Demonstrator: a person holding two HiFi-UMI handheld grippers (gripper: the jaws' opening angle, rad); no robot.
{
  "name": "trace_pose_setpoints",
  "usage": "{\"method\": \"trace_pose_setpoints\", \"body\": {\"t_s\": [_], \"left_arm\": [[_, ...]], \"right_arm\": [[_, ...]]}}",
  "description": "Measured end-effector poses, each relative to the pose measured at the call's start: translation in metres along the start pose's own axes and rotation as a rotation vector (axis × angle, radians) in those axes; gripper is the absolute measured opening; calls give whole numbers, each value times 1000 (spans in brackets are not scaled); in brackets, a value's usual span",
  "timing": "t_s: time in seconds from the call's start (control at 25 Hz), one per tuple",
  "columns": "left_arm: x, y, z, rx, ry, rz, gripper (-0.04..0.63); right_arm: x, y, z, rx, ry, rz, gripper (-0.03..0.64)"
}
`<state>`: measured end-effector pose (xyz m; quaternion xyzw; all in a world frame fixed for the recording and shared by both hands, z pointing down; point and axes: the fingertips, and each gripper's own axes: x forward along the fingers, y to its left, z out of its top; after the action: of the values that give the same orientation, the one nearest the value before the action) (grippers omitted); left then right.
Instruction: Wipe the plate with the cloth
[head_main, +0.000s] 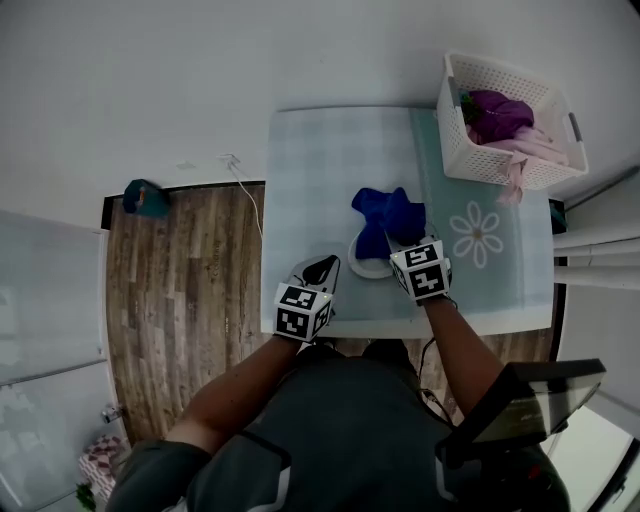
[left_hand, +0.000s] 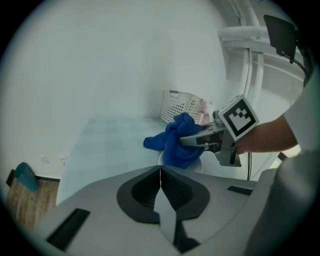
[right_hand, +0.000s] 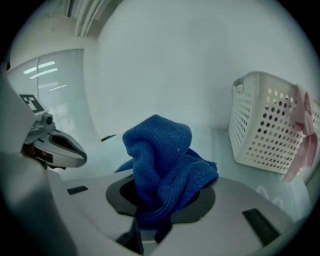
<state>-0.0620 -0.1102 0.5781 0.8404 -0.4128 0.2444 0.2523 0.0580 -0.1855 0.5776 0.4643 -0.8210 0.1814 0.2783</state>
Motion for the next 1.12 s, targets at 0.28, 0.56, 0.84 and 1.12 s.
{"method": "trace_pose_setpoints", "body": {"t_s": [0.28,0.56,0.84,1.12], "left_arm": [[-2,-2,-8,12,19,0,11],[-11,-6,-2,32,-9,-28,11],[-37,2,21,24,-105,-46,11],[-81,-3,67,80,-257,-125,9]], "right_arm": [[-30,-21,-47,110,35,-34,121],[-69,-20,-61,170,-14,-65,121],[-116,-17,-35,305,-139,-107,121],[-182,-7,7,336,-297,-201,121]]}}
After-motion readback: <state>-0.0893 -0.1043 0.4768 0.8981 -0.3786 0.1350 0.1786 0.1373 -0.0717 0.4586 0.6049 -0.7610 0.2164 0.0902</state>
